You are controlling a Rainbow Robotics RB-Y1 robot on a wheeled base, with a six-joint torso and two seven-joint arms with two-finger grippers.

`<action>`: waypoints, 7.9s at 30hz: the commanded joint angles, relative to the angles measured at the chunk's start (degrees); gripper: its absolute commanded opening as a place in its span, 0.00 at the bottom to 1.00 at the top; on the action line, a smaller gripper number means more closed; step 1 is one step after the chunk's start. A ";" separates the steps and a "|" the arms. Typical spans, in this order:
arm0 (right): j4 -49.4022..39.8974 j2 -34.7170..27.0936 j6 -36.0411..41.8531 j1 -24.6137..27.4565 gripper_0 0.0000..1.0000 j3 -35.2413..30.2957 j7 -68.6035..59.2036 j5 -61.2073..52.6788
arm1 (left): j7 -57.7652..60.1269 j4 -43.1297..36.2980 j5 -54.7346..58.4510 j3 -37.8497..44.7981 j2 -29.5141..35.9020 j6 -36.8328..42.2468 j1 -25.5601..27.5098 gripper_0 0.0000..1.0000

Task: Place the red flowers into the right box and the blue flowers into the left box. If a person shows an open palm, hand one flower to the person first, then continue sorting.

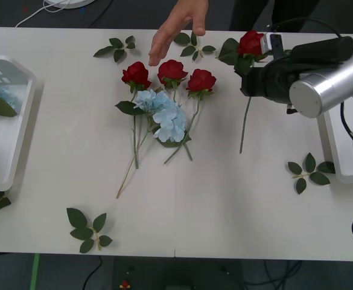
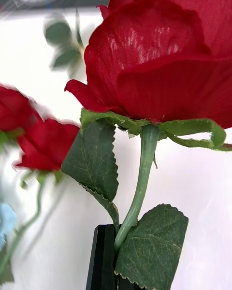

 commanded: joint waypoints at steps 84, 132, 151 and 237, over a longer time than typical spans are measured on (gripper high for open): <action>-18.27 3.46 -0.46 6.42 1.00 -8.94 7.39 -2.92 | -0.52 0.18 -1.07 0.60 0.13 -0.71 1.05 0.79; 46.15 33.17 4.55 -25.13 1.00 6.09 -34.10 29.42 | -10.98 -15.81 -19.79 34.08 -8.31 49.74 -17.93 1.00; 50.72 35.89 1.30 -26.45 1.00 10.83 -34.97 31.36 | 3.43 -27.15 -19.61 25.73 -27.11 37.79 -18.02 1.00; -7.55 3.20 -52.05 2.38 0.00 -2.17 -14.41 29.60 | 24.09 -27.68 -31.30 -3.01 -31.68 17.75 -18.72 1.00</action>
